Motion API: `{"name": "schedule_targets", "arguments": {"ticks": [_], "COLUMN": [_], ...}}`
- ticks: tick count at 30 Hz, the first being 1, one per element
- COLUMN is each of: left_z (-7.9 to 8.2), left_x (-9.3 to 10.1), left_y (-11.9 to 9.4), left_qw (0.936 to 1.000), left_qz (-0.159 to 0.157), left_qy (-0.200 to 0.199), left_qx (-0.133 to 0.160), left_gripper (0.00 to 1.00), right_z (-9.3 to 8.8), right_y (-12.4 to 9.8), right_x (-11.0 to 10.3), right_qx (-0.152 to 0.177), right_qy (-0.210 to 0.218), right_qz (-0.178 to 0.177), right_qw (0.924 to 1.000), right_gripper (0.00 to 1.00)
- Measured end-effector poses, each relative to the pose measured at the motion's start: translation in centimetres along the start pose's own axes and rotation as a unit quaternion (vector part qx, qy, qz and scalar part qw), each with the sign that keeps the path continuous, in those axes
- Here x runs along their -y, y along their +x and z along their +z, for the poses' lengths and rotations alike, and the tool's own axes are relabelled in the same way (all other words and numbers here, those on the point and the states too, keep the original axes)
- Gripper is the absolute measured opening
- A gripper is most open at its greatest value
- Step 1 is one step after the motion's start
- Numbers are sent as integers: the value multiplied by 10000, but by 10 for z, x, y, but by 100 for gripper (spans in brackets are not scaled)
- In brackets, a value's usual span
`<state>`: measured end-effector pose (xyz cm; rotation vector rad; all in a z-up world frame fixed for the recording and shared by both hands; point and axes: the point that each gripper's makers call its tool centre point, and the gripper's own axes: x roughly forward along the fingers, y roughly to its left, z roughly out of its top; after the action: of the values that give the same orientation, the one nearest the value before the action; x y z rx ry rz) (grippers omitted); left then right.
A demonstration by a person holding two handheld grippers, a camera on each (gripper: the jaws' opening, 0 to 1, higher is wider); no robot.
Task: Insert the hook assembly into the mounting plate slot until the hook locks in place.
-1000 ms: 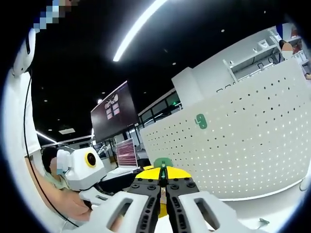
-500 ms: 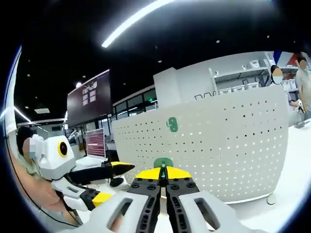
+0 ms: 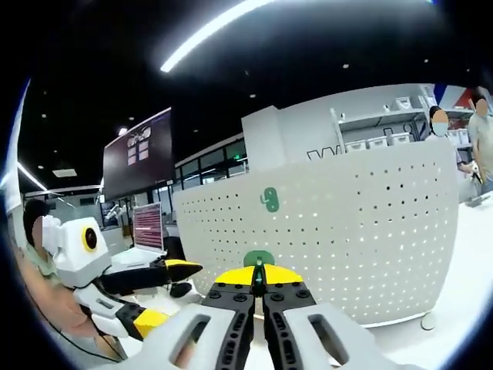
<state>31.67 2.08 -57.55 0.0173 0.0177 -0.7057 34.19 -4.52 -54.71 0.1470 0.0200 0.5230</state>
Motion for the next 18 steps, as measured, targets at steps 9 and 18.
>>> {"name": "schedule_targets", "arguments": {"ticks": [9,18], "left_z": [2,4], "left_x": [-10,-22], "left_y": [-10,-21], "left_qw": [9999,9993], "left_qz": [147,329], "left_qy": [-49,-154], "left_qx": [73,128], "left_gripper": [75,74], "right_z": [12,23], "right_y": [14,29], "right_x": [11,16], "right_qx": [44,140], "right_qy": [-92,-152], "right_qz": [-154,-217], "right_qw": [9998,9996], "right_gripper": [0,0]}}
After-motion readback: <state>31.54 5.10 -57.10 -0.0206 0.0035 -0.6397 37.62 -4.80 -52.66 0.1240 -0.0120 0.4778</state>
